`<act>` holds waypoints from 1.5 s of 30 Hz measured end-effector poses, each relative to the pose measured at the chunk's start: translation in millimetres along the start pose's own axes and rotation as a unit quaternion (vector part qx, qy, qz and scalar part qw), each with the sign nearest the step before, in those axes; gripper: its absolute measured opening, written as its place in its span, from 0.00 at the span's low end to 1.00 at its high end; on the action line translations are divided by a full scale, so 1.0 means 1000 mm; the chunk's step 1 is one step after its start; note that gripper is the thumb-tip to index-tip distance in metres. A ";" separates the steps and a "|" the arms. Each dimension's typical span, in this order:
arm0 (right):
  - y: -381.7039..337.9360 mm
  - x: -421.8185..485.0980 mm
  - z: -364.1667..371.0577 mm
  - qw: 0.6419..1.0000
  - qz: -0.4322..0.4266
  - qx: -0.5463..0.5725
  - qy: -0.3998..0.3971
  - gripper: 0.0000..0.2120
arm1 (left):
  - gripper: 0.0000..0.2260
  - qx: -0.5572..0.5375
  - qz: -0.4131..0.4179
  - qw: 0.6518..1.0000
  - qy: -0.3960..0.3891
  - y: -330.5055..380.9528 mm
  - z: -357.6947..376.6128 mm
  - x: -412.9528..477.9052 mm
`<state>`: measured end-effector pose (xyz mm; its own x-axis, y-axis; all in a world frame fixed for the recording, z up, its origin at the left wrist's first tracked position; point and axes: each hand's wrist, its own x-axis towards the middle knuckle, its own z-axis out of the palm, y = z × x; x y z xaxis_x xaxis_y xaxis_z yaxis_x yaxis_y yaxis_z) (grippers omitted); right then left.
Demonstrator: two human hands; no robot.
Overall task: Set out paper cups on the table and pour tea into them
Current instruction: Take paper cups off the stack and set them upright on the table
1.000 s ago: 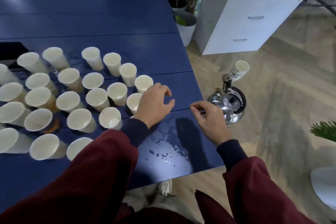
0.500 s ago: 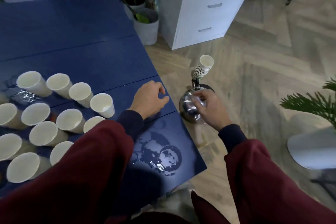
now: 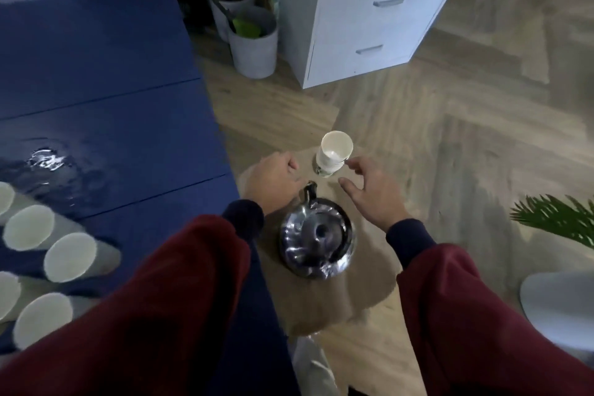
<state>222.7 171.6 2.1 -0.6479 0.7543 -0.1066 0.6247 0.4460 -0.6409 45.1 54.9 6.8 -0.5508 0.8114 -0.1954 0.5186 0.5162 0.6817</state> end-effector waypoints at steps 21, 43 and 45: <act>0.050 0.111 0.022 0.905 0.208 0.345 -0.135 0.12 | 0.34 -0.212 -0.121 0.956 -0.163 0.003 0.081 0.113; -0.127 0.018 0.008 0.892 0.108 0.339 -0.278 0.21 | 0.36 -0.247 0.033 0.968 0.012 -0.024 -0.062 -0.075; -0.152 0.003 0.024 0.923 0.064 0.283 -0.252 0.22 | 0.28 -0.272 0.022 0.962 0.031 -0.042 -0.073 -0.103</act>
<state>115.2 94.2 81.3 -0.7944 0.4003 -0.4569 0.4740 -0.0620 -0.8783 32.2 -70.2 50.2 -0.5829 0.8027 -0.1264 0.1335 0.2480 0.9595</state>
